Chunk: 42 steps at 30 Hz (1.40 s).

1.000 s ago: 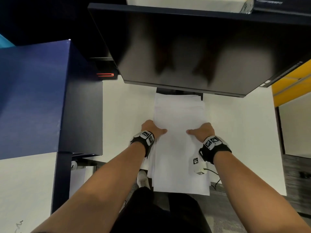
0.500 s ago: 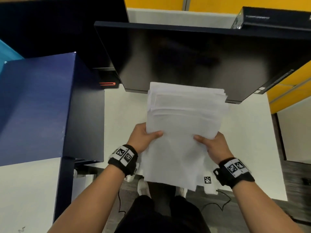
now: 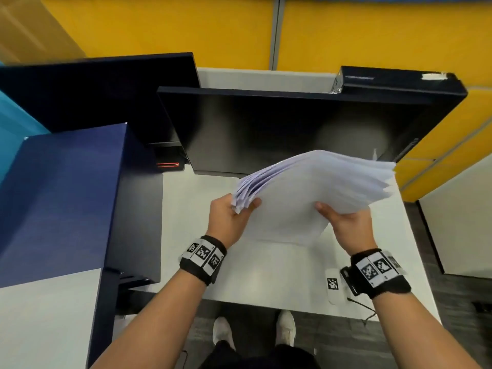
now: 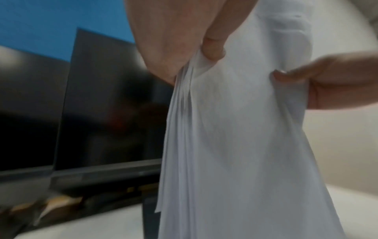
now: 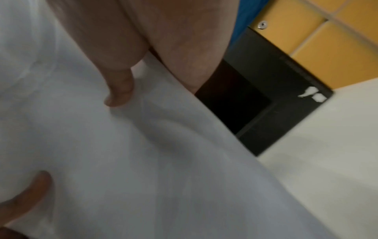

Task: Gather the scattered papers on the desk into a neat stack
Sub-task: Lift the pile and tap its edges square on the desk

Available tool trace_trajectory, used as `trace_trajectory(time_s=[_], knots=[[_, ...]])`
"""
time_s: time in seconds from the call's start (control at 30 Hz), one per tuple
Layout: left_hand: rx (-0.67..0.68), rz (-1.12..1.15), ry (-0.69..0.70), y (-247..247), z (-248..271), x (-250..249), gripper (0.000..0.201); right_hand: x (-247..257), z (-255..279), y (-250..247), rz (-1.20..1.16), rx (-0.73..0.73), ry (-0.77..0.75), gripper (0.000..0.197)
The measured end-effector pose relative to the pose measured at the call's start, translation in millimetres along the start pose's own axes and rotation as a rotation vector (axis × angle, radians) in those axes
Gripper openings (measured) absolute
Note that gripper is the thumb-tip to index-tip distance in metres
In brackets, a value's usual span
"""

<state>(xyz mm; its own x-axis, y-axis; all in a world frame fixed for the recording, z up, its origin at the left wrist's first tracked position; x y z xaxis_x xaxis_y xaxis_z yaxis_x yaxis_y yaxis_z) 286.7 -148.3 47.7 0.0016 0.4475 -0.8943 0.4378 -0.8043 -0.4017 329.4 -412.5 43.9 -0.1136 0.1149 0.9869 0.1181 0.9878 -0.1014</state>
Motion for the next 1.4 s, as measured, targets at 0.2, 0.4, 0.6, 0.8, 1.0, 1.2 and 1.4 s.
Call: trace_trajectory(time_s=[0.2, 0.4, 0.6, 0.8, 1.0, 1.2, 1.4], knots=[[0.026, 0.041, -0.298, 22, 5, 35, 0.015, -29, 3, 0, 0.053, 0.019, 0.106, 0.038], [-0.017, 0.002, -0.075, 8, -4, 14, 0.016, -10, -7, -7, 0.045, -0.011, -0.013, 0.034], [0.129, 0.039, -0.238, 21, 0, 41, 0.021, -39, 1, -1, 0.083, 0.075, 0.134, 0.037], [0.022, 0.065, -0.061, 11, -11, 12, 0.015, -9, -3, -4, 0.018, -0.060, -0.010, 0.037], [0.145, 0.074, -0.161, 29, 1, 33, 0.032, -40, -5, 7, 0.134, 0.092, 0.134, 0.036], [0.073, 0.081, -0.068, 17, -12, 25, 0.029, -25, -8, 1, 0.123, -0.050, 0.039, 0.032], [-0.072, 0.163, -0.275, 27, 2, 40, 0.032, -44, -7, 7, 0.175, -0.033, 0.164, 0.039]])
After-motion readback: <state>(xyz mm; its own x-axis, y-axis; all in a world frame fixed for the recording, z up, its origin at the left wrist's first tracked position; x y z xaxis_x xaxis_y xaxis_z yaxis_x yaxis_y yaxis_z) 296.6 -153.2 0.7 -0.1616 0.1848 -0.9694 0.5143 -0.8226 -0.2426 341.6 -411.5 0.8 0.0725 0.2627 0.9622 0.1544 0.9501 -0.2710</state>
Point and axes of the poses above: each hand's wrist, its own z-axis away from the middle knuckle, its own y-axis out of the palm, x = y × z, the point moved 6 cm from there along -z, towards the middle knuckle, and after that the axes turned 6 degrees about -x, right-handed, at the moved point
